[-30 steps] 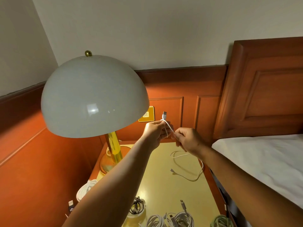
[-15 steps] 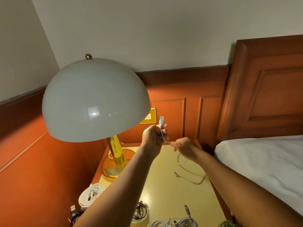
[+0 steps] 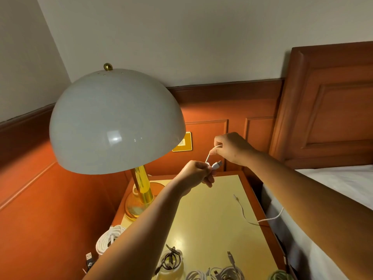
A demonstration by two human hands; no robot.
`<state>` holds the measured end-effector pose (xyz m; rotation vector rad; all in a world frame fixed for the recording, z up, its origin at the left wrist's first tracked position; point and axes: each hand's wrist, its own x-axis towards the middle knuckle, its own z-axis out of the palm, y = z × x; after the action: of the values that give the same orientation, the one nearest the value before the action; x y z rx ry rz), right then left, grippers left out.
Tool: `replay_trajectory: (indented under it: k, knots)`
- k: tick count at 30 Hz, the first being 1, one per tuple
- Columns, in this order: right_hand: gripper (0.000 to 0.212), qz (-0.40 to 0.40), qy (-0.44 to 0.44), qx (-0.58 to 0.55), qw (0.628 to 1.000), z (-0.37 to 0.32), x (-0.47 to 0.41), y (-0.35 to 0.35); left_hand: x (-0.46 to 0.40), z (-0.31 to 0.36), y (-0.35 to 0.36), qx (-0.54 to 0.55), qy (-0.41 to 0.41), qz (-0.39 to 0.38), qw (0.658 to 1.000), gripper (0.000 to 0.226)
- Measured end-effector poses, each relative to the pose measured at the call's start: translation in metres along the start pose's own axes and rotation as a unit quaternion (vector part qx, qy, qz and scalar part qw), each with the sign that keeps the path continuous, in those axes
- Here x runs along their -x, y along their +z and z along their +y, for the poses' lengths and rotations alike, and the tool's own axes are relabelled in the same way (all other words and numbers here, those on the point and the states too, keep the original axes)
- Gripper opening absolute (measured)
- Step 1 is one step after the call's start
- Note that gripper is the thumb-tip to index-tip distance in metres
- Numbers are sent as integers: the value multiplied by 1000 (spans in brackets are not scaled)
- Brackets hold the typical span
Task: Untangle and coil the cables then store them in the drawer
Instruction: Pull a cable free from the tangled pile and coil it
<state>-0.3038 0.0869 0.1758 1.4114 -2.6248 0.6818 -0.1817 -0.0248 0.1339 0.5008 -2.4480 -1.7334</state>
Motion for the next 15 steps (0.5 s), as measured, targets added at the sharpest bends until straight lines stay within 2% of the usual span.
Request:
replay_trajectory:
  k: [2,4,7,9,12,15]
  knots:
    - [27,-2,5,-5,1000,-3,5,-5,-1,-3,1,-24,-20,2,1000,23]
    - [25,-6,14,-35,999,-11,13,-3,-5,-4,1,-10,-38,23,999,24]
    - [19,-31,25,-127,991,-22,29,11,-14,-5,0,136,-59,80,986,26]
    - [20,-65,46,-212,974,-22,41,25,-19,-5,-1,266,-78,102,956,25]
    - [23,-99,101,-310,940,-17,58,53,-18,-4,1,432,-103,75,893,31]
    - [29,-114,152,-342,920,-11,67,77,-14,-1,2,510,-115,65,850,35]
